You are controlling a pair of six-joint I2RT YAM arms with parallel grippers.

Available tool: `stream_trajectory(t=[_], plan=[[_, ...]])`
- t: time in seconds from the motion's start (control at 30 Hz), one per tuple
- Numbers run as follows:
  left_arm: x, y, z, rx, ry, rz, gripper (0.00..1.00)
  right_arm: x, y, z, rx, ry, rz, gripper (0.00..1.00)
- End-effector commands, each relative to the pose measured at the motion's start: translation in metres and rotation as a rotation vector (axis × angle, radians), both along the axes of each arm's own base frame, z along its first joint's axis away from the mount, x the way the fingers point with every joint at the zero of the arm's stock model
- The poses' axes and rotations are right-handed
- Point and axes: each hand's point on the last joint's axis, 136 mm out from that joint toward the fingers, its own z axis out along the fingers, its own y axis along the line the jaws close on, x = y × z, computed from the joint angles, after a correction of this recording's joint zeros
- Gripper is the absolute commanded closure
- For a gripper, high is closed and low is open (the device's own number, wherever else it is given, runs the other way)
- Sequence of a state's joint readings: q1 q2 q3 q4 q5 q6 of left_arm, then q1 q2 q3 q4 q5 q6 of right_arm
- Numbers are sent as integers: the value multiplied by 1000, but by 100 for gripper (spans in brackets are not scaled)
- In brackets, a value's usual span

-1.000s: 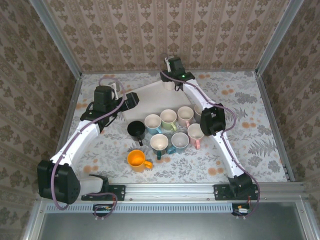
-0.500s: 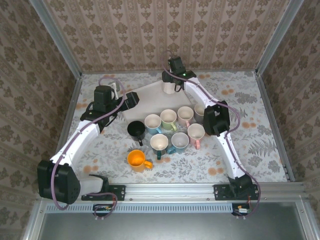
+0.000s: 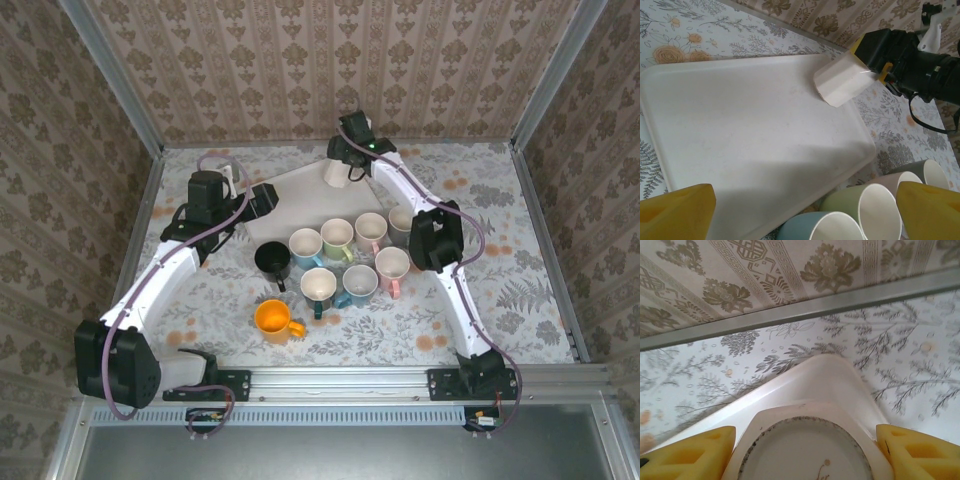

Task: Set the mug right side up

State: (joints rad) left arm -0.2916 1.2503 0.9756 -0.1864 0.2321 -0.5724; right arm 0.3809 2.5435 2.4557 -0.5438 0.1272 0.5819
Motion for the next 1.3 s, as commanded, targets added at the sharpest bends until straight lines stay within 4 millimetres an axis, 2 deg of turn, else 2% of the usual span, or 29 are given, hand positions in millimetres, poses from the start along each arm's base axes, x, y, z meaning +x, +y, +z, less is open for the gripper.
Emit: stream_trajectory(t=[0.0, 0.23, 0.37, 0.43, 0.53, 0.67, 0.77, 0.8, 0.93, 1.0, 1.1, 1.27], plan=[[-1, 1, 4, -9, -23, -10, 5, -2, -10, 94, 307, -86, -91, 71], [-1, 0, 13, -13, -38, -3, 2, -13, -28, 145, 618, -113, -170, 73], [-3, -16, 30, 10, -102, -69, 0, -26, -40, 165, 822, -87, -255, 75], [-10, -37, 44, -24, -175, -183, 0, -37, -40, 176, 930, -68, -286, 75], [-16, -61, 64, -95, -286, -301, 2, -54, -34, 196, 1042, -36, -289, 75], [-13, -79, 87, -220, -412, -356, 3, -82, -29, 227, 1149, -45, -266, 75], [-7, -92, 102, -305, -521, -407, 9, -101, -22, 250, 1229, -59, -228, 75], [-8, -96, 112, -334, -591, -429, 9, -108, -19, 257, 1250, -55, -212, 75], [-13, -108, 129, -412, -781, -538, 13, -132, -12, 283, 1313, -76, -167, 75], [-13, -107, 133, -438, -877, -552, 14, -141, -7, 295, 1338, -85, -144, 75], [-2, -113, 131, -447, -872, -577, 14, -153, 5, 311, 1364, -80, -95, 76], [-3, -128, 133, -411, -924, -641, 14, -167, 22, 321, 1405, -77, -43, 76]])
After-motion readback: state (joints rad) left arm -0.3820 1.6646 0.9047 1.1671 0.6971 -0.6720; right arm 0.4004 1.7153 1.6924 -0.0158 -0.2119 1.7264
